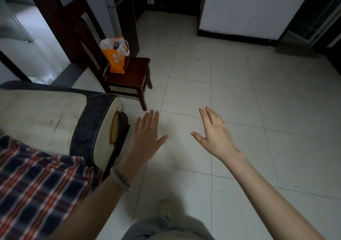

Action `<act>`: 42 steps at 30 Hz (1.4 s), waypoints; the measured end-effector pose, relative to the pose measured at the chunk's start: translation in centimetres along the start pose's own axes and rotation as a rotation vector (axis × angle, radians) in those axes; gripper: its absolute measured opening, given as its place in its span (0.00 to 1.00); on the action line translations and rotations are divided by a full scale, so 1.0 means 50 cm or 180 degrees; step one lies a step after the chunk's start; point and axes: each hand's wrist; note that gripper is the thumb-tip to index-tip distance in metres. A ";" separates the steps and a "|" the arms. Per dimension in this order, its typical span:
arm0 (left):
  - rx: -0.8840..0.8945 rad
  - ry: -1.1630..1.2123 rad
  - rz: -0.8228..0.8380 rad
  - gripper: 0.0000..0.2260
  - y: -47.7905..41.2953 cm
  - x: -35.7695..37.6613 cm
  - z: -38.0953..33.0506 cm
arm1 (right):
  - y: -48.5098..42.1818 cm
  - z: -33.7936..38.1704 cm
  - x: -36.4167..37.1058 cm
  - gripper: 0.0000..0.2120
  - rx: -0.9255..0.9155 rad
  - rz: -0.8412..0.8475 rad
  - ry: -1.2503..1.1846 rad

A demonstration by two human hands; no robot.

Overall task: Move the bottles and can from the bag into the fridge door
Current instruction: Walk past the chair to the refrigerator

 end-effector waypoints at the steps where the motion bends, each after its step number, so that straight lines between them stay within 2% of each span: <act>1: -0.0016 -0.0011 0.0007 0.38 -0.028 -0.001 0.009 | -0.027 -0.003 0.004 0.36 -0.0005 0.0005 -0.0003; 11: -0.0182 0.0148 0.0021 0.38 -0.313 0.026 0.087 | -0.331 -0.062 0.045 0.36 -0.0146 -0.0028 -0.0091; 22: -0.0363 0.0075 0.0064 0.36 -0.804 0.081 0.142 | -0.812 -0.225 0.068 0.36 -0.0195 -0.0076 -0.0157; 28: -0.0442 0.0235 0.0073 0.36 -0.995 0.105 0.154 | -1.018 -0.288 0.071 0.35 -0.0356 -0.0026 -0.0186; 42: -0.0593 0.0115 -0.0102 0.37 -1.459 0.152 0.339 | -1.502 -0.340 0.175 0.36 -0.0561 -0.0019 -0.0185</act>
Point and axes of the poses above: each hand's wrist, its own y-axis away from the middle knuckle, its own x-axis out of the palm, z = x × y, and after that the axes turned 11 degrees about y, right-handed
